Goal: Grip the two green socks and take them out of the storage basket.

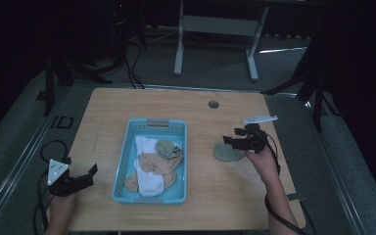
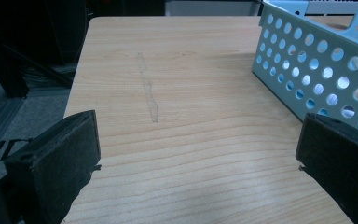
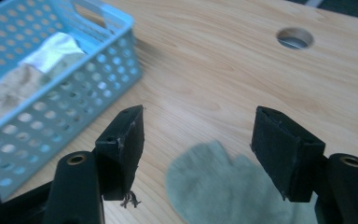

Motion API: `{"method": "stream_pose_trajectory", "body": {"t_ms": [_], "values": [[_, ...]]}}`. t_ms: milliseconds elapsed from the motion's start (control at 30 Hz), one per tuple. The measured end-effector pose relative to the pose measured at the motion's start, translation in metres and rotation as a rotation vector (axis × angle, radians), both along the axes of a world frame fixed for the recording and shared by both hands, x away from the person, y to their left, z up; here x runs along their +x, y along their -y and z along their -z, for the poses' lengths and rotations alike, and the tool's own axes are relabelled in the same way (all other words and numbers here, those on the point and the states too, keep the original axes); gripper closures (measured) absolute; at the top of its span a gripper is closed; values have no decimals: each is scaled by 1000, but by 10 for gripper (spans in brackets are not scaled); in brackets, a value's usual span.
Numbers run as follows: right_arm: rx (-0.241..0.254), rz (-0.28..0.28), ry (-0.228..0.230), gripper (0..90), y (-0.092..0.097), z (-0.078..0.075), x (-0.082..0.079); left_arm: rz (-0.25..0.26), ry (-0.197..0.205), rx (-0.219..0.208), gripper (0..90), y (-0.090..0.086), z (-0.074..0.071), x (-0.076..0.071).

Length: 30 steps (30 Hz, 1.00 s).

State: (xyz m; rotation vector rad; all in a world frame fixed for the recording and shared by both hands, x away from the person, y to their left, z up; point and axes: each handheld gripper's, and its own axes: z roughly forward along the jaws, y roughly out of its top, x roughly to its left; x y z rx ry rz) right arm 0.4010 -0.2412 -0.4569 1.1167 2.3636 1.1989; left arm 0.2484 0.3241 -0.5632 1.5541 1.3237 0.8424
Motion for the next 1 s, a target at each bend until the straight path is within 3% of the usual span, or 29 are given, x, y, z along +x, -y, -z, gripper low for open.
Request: {"method": "stream_pose_trajectory", "body": {"t_ms": [500,900,1000], "values": [[3,-94,15,347,-45,-22,2,3,-1,-3,0,0,0,0],[-23,-178,18,348,-90,-28,3,3,-1,-5,0,0,0,0],[-26,-186,21,347,-94,-29,4,4,-2,-3,0,0,0,0]]}}
